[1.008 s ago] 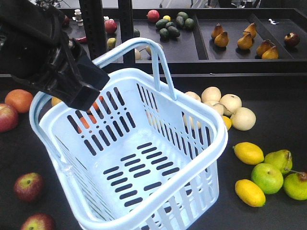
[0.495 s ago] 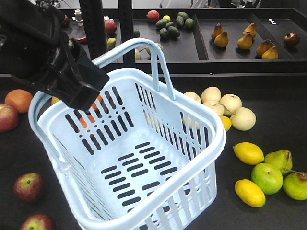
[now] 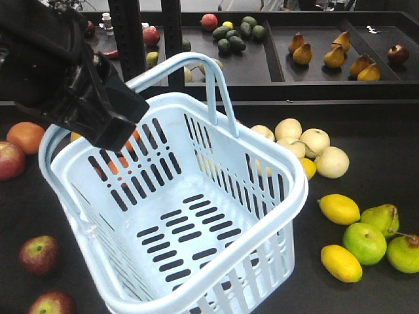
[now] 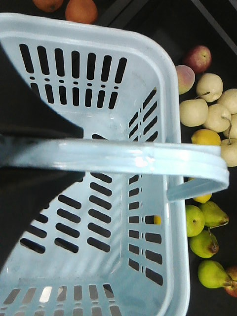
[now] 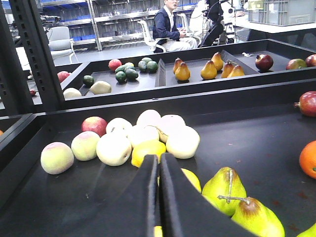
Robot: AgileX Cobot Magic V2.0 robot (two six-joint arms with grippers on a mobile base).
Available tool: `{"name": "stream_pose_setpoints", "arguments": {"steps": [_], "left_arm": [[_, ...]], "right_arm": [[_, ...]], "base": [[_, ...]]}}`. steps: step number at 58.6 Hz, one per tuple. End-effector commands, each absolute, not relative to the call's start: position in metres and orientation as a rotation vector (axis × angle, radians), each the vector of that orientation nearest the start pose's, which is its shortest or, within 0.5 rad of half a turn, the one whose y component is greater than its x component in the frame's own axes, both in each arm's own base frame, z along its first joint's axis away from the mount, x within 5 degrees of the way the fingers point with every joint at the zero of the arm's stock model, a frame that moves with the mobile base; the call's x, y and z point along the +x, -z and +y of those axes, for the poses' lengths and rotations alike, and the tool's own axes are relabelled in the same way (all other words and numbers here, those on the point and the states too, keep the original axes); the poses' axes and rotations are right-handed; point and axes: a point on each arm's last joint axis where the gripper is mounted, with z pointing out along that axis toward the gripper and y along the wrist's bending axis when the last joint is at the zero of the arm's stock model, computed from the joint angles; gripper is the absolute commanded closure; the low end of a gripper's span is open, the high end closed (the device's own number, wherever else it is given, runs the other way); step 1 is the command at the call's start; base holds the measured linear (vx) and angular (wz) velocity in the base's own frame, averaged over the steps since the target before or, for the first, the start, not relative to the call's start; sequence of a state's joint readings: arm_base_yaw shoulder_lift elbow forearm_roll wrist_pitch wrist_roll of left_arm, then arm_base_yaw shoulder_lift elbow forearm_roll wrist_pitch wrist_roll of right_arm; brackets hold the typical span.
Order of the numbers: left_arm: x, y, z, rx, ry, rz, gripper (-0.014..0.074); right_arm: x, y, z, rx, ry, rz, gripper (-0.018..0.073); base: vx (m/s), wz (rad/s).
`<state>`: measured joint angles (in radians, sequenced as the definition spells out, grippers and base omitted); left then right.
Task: Pick three apples into basket with both arms
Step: 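Lift the light-blue basket by its handle with the left gripper, then drive the base away from the table carrying the basket in the left gripper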
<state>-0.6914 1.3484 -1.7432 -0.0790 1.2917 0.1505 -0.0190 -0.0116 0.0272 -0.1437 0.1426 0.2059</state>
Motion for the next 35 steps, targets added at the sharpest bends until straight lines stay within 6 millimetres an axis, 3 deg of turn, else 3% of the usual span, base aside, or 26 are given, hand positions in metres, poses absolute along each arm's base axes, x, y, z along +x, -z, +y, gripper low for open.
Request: {"name": "stream_pose_setpoints", "arguments": {"steps": [1, 35], "left_arm": [[0.1806, -0.4942, -0.1589, 0.941, 0.398, 2.111, 0.0602], [0.1806, -0.4942, -0.1589, 0.941, 0.398, 2.111, 0.0602]], "right_arm": [[0.0564, -0.1945, -0.0022, 0.068, -0.016, 1.567, 0.0564], [0.0564, -0.1945, -0.0022, 0.068, -0.016, 1.567, 0.0564]], "base": [[0.0, 0.0], [0.0, 0.01]]}}
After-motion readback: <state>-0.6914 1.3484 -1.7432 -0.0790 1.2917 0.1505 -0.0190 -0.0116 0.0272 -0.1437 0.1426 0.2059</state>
